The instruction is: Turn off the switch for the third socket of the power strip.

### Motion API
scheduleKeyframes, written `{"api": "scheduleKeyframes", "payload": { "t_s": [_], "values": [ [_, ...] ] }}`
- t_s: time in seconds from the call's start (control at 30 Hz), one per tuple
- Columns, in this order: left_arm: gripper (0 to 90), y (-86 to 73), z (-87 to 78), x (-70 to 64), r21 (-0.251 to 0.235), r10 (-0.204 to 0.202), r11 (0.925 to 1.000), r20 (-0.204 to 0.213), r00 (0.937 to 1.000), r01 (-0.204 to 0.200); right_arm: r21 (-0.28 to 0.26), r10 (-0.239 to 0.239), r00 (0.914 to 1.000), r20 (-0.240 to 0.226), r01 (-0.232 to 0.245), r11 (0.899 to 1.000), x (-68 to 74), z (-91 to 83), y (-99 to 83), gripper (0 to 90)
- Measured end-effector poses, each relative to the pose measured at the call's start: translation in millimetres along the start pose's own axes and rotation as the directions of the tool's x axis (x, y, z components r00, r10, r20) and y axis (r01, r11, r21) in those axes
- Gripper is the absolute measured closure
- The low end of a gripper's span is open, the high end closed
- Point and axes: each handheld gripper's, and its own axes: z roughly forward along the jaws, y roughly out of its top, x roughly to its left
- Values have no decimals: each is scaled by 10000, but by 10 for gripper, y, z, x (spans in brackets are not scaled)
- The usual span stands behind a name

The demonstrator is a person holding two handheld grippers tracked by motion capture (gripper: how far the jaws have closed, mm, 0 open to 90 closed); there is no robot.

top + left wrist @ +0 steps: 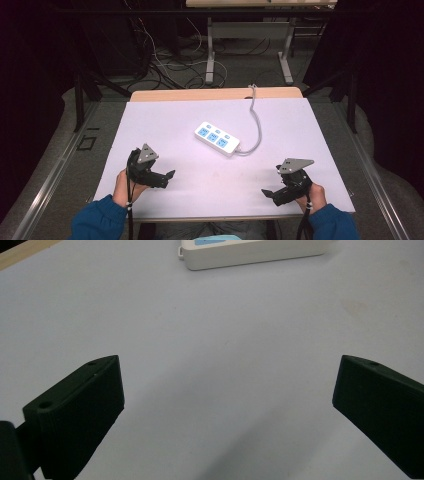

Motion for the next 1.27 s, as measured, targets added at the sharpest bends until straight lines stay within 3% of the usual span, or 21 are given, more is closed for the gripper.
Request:
{"api": "scheduleKeyframes", "payload": {
  "t_s": [0.5, 0.6, 1.0, 1.17, 1.27],
  "values": [
    [2, -249, -202, -33, -42, 65, 10000, -61, 10000, -65, 73, -176, 9998, -54, 177, 9998, -13, -2, 6, 22],
    [2, -301, -241, -52, -49, 202, 9998, -109, 9997, -203, -1, -57, 10000, -21, 57, 10000, -4, 6, 2, 22],
    [2, -491, -370, -109, -85, 123, 9999, -166, 9998, -125, 7, -40, 10000, -12, 40, 10000, 0, 5, 2, 22],
    [2, -529, -378, -122, 25, 232, 9997, -42, 9997, -232, -22, -243, 9997, -46, 242, 9997, -15, 11, 4, 21],
    [2, -519, -374, -116, 71, 290, 9996, 15, 9996, -290, 70, -106, 9999, -6, 106, 9999, -5, -7, 3, 20]
  ]
}}
